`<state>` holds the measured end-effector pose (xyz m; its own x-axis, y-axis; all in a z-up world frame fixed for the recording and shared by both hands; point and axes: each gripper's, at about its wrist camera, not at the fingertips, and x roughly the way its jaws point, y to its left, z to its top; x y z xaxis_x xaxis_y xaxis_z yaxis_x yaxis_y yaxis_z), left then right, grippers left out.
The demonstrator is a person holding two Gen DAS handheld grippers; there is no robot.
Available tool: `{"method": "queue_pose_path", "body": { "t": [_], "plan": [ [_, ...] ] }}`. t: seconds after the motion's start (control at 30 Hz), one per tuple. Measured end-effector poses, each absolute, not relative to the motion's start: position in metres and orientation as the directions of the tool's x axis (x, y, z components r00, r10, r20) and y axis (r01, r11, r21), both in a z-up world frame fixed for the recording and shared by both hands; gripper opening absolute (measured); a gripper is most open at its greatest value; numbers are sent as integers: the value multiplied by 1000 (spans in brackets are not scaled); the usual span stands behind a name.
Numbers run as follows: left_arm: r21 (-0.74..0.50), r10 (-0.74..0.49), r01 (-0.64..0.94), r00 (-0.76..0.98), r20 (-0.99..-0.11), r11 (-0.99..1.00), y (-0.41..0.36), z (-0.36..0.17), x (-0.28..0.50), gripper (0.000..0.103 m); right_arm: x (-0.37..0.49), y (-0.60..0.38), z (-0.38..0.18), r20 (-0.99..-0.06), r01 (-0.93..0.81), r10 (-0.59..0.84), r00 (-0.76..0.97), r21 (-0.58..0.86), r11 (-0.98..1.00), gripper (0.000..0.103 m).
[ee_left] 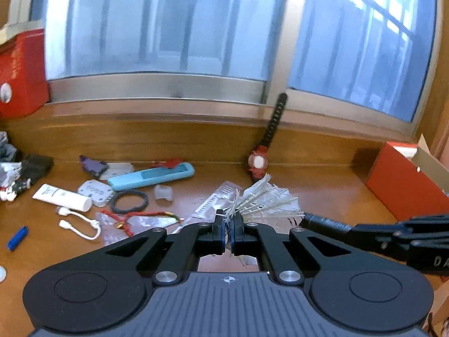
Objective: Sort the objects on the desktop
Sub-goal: 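Carry the shuttlecock with the left tool toward the open cardboard box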
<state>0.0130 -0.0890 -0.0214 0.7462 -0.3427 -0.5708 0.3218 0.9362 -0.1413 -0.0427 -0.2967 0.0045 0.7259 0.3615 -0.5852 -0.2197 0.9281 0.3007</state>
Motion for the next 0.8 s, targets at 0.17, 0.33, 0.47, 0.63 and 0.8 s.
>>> {"method": "queue_pose_path", "body": {
  "t": [0.17,0.33,0.47,0.63,0.8],
  "plan": [
    [-138,-303,275,768,-563,952,-65,-25,3,6,-33,-265,6,-585,-285,399,706,280,917,18],
    [-136,-247,207,787,-565,969,-42,-24,-10,6,-28,-234,8,-570,-376,467,675,279,884,18],
    [-135,-204,155,808,-553,979,-33,-22,-19,6,-25,-217,12,-556,-441,513,654,270,856,18],
    [-156,-152,79,824,-545,985,-32,-20,-26,6,-22,-216,18,-568,-492,545,616,262,830,18],
    [-160,-134,54,827,-546,986,-42,-19,-32,6,-25,-232,20,-569,-496,552,610,269,826,18]
  ]
}}
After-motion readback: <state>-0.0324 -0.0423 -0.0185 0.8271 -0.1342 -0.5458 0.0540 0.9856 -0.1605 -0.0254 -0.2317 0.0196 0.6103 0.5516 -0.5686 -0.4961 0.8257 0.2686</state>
